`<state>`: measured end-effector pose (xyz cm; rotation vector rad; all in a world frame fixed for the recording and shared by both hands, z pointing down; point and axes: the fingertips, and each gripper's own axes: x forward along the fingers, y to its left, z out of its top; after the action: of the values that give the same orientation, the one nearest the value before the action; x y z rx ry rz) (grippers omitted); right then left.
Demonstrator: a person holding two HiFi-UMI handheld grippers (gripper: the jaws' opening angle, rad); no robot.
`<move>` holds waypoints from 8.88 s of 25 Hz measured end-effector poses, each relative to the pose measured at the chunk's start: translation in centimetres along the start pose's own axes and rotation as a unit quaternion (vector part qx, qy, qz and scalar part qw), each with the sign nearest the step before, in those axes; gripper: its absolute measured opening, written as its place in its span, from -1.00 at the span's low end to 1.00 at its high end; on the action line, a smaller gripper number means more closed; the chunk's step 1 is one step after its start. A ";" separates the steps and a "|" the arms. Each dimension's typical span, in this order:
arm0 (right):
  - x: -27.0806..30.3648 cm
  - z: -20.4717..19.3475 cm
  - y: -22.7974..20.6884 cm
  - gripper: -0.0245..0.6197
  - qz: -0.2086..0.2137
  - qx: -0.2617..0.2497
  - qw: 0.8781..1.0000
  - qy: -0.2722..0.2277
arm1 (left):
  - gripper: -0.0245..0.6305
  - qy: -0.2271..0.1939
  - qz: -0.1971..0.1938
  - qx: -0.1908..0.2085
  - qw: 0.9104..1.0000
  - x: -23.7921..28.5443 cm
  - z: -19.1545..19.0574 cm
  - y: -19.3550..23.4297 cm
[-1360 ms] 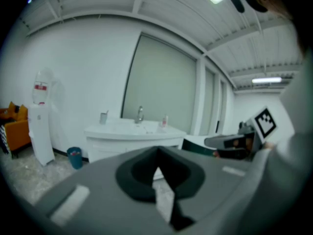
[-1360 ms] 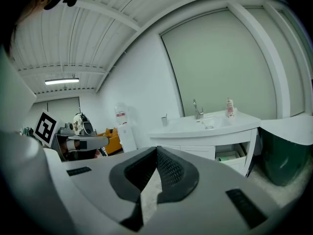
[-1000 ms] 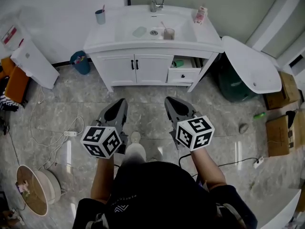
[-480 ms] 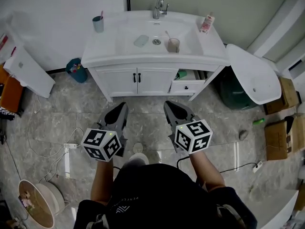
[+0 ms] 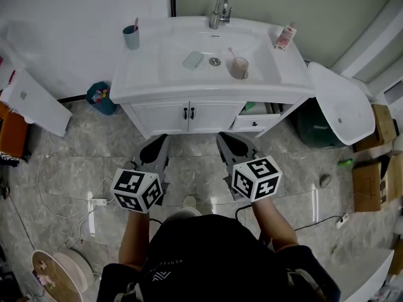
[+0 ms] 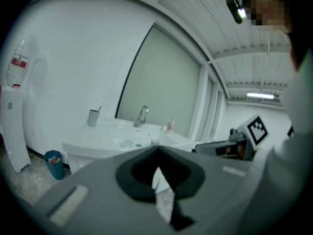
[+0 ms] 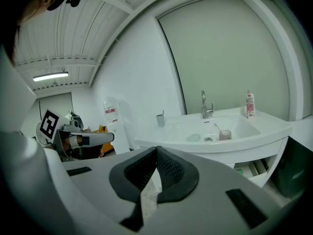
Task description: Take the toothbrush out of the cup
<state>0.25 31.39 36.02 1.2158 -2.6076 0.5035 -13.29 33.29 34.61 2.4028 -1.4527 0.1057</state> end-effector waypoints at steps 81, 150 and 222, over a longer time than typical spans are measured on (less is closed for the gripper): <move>38.1 12.1 -18.5 -0.92 0.029 -0.012 0.994 0.106 | -0.47 0.040 0.248 0.167 0.953 32.9 18.3 39.3; 28.3 13.7 -26.0 -0.92 -0.028 -0.016 0.998 0.057 | -0.73 0.032 0.163 0.328 0.930 35.9 20.1 23.3; 33.4 0.1 -39.9 -0.81 0.060 -0.153 0.936 0.310 | -0.73 0.145 0.170 0.111 0.968 39.9 5.9 18.9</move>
<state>9.95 -15.83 55.64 0.6576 -2.1141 0.3985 -11.36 -10.46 42.84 2.1536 -1.7658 0.7033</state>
